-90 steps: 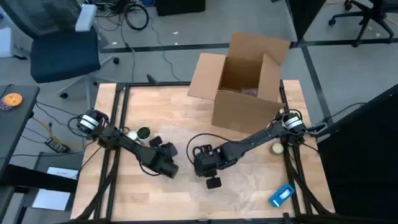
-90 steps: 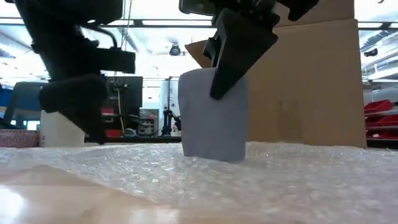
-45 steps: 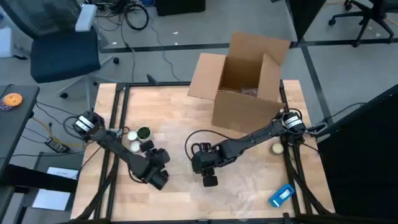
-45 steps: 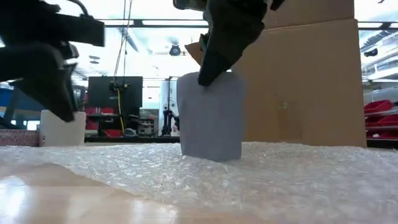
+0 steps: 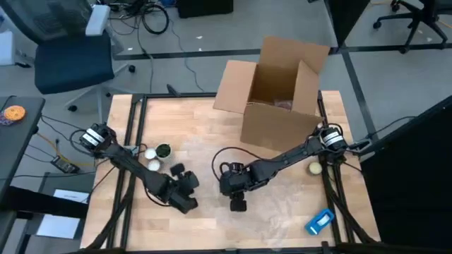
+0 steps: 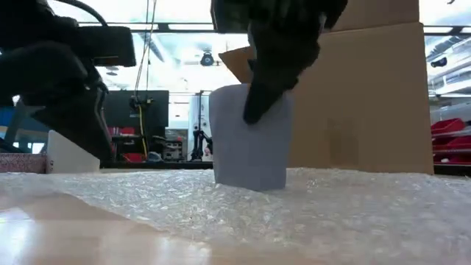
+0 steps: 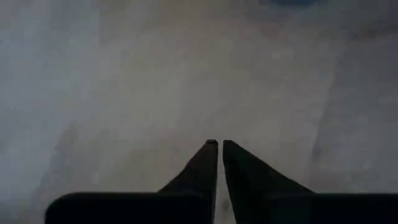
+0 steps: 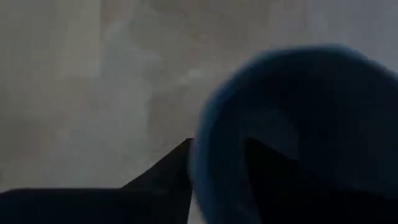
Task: Wrap mug
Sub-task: Wrap the purple mug with the bubble wrap
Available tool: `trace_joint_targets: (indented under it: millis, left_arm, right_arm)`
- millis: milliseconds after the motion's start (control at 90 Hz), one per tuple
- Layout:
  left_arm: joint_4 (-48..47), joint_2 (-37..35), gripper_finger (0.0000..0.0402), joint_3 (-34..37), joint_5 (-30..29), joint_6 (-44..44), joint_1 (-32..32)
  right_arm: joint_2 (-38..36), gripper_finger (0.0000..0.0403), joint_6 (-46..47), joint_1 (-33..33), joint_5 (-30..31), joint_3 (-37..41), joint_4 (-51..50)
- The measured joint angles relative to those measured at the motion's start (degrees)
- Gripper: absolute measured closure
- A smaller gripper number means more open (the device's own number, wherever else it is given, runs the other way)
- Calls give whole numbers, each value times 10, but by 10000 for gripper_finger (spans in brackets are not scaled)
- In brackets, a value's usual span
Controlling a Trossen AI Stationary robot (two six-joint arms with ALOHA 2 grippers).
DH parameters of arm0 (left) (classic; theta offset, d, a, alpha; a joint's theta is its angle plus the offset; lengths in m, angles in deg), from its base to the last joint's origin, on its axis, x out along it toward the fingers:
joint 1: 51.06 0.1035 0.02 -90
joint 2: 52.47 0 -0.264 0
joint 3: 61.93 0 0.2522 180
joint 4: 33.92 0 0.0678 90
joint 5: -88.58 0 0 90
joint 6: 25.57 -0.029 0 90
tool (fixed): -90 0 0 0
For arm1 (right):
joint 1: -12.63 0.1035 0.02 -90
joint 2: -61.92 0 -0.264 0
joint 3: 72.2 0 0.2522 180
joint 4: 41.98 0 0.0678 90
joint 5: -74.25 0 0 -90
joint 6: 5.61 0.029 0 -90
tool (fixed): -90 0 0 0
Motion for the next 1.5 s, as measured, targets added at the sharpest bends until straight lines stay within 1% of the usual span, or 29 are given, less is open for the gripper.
trace_joint_targets:
  millis: [144, 222, 267, 367, 578, 678, 733, 833, 900, 1000, 1078, 1178, 1267, 1367, 1500]
  left_arm:
    - [0, 0, 379, 0, -2, -1, 5]
    - [0, 0, 380, 0, -10, -4, 6]
    - [0, 0, 380, 0, -14, -8, 7]
    - [3, 0, 380, 0, -17, -9, 7]
    - [6, 4, 380, 1, -17, 34, 9]
    - [55, 17, 380, 16, -41, 71, 12]
    - [92, 28, 380, 29, -42, 91, 17]
    - [122, 49, 381, 36, -12, 92, 34]
    - [125, 54, 381, 35, -5, 92, 41]
    - [129, 55, 381, 35, -7, 92, 47]
    - [131, 55, 381, 35, -9, 91, 52]
    - [128, 55, 381, 35, -8, 91, 58]
    - [128, 55, 381, 35, -7, 91, 58]
    - [130, 55, 381, 34, -2, 90, 56]
    - [133, 56, 381, 27, 29, 88, 50]
  right_arm:
    - [0, 349, 63, -5, 2, 2, 28]
    - [0, 382, 69, -7, -23, 2, 53]
    - [0, 392, 64, -6, -25, 2, 65]
    - [-1, 395, 65, -5, -6, 1, 69]
    - [-4, 401, 92, -14, 0, -4, 61]
    - [-4, 402, 103, -14, 10, -12, 53]
    - [-3, 402, 105, -14, 10, -19, 46]
    - [-4, 403, 97, -11, 6, -39, 22]
    - [-4, 403, 90, -3, -1, -56, -8]
    - [-6, 403, 85, 17, -33, -79, -45]
    - [-7, 403, 94, 35, -50, -81, -62]
    - [-6, 402, 106, 63, -70, -79, -110]
    - [-2, 402, 107, 91, -75, -68, -131]
    - [-2, 402, 98, 115, -61, -53, -181]
    - [-2, 402, 111, 116, -2, -51, -274]
